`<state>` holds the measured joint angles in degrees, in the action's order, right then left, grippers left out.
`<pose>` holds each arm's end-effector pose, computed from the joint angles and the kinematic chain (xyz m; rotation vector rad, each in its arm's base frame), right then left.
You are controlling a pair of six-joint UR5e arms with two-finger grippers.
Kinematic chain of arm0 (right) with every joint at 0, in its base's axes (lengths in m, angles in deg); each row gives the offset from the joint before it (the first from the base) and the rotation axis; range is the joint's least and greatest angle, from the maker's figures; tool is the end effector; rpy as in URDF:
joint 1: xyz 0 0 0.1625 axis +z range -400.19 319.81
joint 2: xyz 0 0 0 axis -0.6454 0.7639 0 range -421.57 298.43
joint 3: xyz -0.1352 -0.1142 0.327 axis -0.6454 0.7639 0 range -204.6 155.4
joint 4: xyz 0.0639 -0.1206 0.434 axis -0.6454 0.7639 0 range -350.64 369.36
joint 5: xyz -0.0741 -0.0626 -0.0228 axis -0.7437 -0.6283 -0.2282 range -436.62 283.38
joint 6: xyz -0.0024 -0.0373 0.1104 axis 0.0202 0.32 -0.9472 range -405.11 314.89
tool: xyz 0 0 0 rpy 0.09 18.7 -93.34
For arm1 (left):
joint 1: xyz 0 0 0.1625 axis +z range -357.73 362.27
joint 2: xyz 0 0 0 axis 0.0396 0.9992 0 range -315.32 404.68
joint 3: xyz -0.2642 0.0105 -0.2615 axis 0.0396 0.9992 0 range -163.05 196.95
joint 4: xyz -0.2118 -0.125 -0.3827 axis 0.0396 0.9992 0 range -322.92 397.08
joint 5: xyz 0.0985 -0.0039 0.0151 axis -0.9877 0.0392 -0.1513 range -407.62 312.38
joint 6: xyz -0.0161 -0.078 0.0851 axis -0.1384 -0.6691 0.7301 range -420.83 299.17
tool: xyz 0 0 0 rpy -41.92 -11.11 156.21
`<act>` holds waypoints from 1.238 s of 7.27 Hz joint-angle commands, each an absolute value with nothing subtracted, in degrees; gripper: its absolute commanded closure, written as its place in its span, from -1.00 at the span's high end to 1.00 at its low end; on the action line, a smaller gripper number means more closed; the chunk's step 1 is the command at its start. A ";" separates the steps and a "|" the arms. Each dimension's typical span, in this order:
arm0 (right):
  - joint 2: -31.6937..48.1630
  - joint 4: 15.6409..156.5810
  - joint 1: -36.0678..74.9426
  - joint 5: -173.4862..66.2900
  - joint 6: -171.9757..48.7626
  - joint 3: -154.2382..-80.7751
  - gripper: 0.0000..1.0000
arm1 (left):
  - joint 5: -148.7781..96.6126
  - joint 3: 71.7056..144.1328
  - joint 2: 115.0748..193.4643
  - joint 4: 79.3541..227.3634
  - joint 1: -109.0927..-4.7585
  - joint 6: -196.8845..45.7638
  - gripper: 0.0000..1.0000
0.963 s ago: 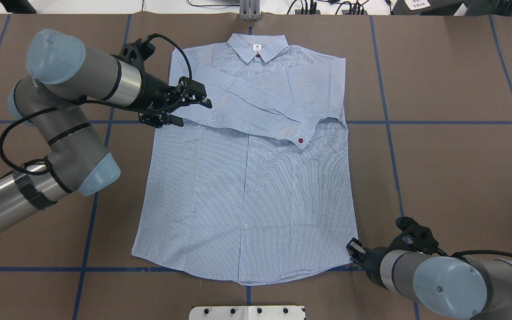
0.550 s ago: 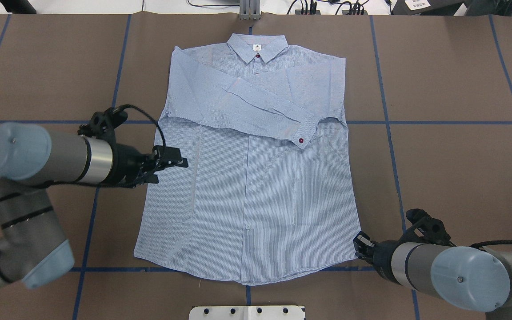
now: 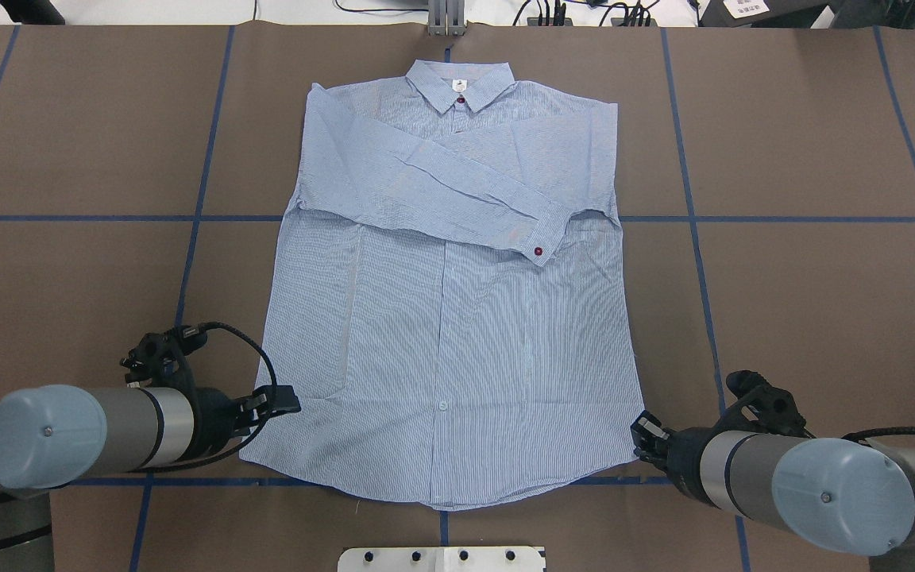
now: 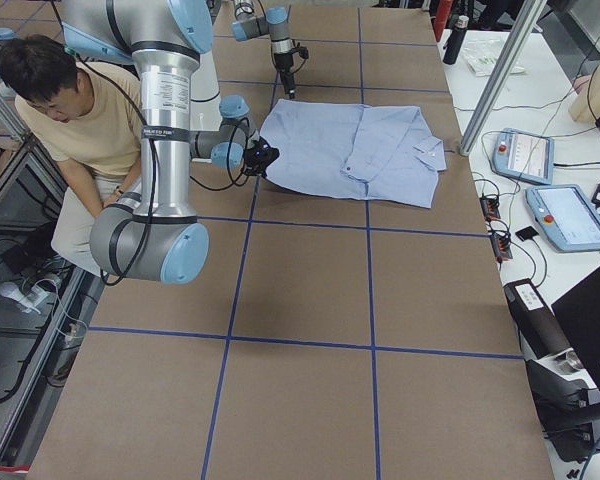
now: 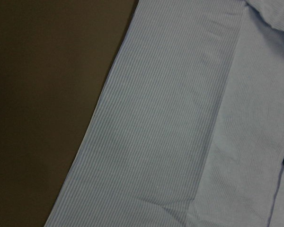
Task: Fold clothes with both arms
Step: 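Grasp both hem corners nearest the robot with the left and right grippers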
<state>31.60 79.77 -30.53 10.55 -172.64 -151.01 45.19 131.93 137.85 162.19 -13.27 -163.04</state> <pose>-0.4658 -0.2204 0.2862 -0.1826 -0.9318 0.7859 0.4985 -0.2710 0.2919 -0.0119 1.1134 -0.4067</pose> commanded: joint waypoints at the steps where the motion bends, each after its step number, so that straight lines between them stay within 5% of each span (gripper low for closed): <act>1: 31.59 79.85 -30.53 10.48 -172.63 -150.99 -1.00 | 43.35 130.78 136.00 161.97 -10.83 -164.01 0.58; 6: 31.68 79.85 -30.61 10.39 -172.55 -150.90 -1.00 | 43.44 130.51 134.41 162.06 -10.47 -164.19 0.51; 9: 31.77 79.85 -30.70 10.39 -172.55 -150.99 -1.00 | 43.44 130.42 134.68 162.06 -10.21 -164.36 0.01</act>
<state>31.79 79.85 -30.65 10.39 -172.55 -150.98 43.46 130.44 134.63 162.06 -10.25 -164.28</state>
